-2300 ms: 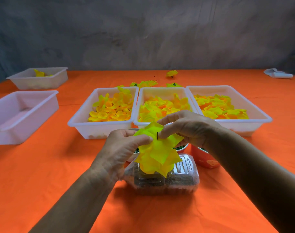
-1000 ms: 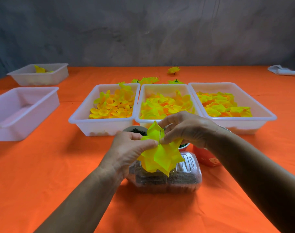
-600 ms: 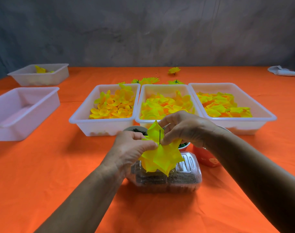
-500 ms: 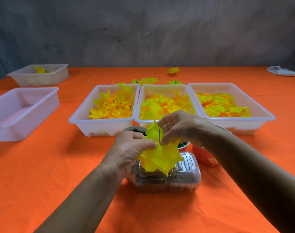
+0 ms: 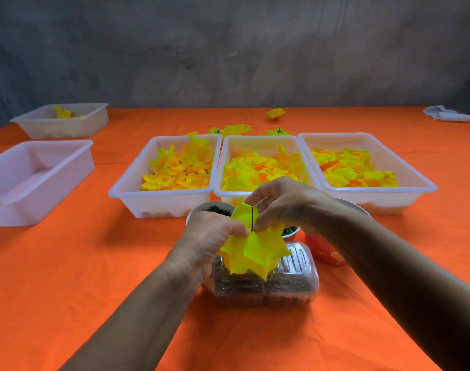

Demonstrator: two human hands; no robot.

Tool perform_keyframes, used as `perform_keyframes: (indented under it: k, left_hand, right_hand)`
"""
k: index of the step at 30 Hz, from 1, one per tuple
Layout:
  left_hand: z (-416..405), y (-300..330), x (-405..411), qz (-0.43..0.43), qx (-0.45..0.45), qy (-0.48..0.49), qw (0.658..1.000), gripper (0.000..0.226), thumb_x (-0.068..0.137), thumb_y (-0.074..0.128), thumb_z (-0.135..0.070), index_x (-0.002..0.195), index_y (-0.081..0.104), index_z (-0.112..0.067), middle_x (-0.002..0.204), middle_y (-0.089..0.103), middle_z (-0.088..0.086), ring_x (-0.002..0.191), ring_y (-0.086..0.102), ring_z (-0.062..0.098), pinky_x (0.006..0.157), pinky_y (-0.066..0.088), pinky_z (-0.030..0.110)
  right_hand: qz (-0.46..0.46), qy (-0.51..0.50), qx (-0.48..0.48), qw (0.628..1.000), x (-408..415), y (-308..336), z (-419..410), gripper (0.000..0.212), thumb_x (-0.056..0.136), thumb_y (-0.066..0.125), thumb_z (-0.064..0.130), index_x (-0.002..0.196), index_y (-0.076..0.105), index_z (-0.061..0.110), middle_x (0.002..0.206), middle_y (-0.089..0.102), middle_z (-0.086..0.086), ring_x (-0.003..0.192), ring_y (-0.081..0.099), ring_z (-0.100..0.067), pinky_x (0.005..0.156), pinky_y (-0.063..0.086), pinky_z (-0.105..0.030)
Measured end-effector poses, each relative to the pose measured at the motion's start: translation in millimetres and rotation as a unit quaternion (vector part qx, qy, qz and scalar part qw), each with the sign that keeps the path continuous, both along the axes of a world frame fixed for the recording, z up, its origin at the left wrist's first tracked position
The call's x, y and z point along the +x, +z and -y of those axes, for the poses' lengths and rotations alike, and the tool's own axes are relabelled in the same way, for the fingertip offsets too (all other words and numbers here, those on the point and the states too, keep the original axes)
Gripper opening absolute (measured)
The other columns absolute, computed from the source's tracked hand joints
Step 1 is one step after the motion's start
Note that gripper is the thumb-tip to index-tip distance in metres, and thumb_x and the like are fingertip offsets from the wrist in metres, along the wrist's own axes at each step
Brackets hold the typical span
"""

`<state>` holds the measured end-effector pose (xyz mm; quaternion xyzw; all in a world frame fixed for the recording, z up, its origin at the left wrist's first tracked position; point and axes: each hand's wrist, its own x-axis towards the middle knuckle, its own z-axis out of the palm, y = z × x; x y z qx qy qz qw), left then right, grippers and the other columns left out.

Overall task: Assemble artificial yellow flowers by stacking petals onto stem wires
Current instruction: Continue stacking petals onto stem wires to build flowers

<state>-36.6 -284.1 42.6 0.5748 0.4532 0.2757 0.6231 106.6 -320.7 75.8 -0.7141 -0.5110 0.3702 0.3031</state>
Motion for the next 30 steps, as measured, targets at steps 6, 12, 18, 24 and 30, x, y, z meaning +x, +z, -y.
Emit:
perform_keyframes:
  k: [6, 12, 18, 24, 30]
  left_hand:
    - [-2, -4, -1, -0.019, 0.028, -0.012, 0.999, 0.028, 0.072, 0.068, 0.001, 0.088, 0.058, 0.021, 0.078, 0.052, 0.015, 0.076, 0.048, 0.022, 0.07, 0.037, 0.034]
    - [-3, -5, -4, -0.025, 0.047, -0.021, 0.998, 0.029, 0.072, 0.07, -0.003, 0.086, 0.059, 0.02, 0.077, 0.054, 0.016, 0.075, 0.049, 0.024, 0.07, 0.036, 0.036]
    - [-3, -3, -4, -0.035, 0.05, -0.026, 0.998, 0.025, 0.073, 0.07, -0.002, 0.087, 0.062, 0.017, 0.078, 0.055, 0.016, 0.075, 0.05, 0.023, 0.065, 0.036, 0.03]
    - [-4, -2, -4, -0.047, 0.052, -0.03, 0.997, 0.028, 0.073, 0.071, -0.001, 0.091, 0.063, 0.018, 0.078, 0.058, 0.014, 0.07, 0.052, 0.021, 0.056, 0.039, 0.024]
    - [-4, -7, -4, -0.052, 0.076, -0.037, 0.995, 0.03, 0.073, 0.07, 0.001, 0.091, 0.06, 0.022, 0.087, 0.05, 0.01, 0.073, 0.044, 0.018, 0.053, 0.035, 0.018]
  right_hand:
    - [0.03, -0.004, -0.003, 1.0, -1, 1, 1, 0.042, 0.066, 0.078, -0.001, 0.102, 0.067, 0.018, 0.082, 0.062, -0.003, 0.075, 0.063, -0.02, 0.068, 0.054, -0.032]
    - [0.017, 0.001, -0.016, 1.0, 0, 3, 2, 0.048, 0.067, 0.078, -0.002, 0.111, 0.065, 0.012, 0.08, 0.06, 0.0, 0.069, 0.06, -0.015, 0.059, 0.05, -0.024]
    - [0.013, -0.002, -0.016, 1.0, 0, 3, 3, 0.049, 0.067, 0.077, -0.003, 0.113, 0.065, 0.01, 0.079, 0.06, 0.001, 0.066, 0.06, -0.013, 0.056, 0.048, -0.023]
    - [0.02, -0.007, -0.007, 1.0, 0, 1, 5, 0.049, 0.067, 0.08, 0.0, 0.112, 0.065, 0.01, 0.077, 0.06, 0.001, 0.067, 0.059, -0.014, 0.057, 0.048, -0.022]
    - [0.001, -0.002, -0.001, 1.0, 0, -7, 6, 0.041, 0.068, 0.078, -0.004, 0.107, 0.066, 0.006, 0.075, 0.06, -0.002, 0.073, 0.059, -0.021, 0.065, 0.048, -0.031]
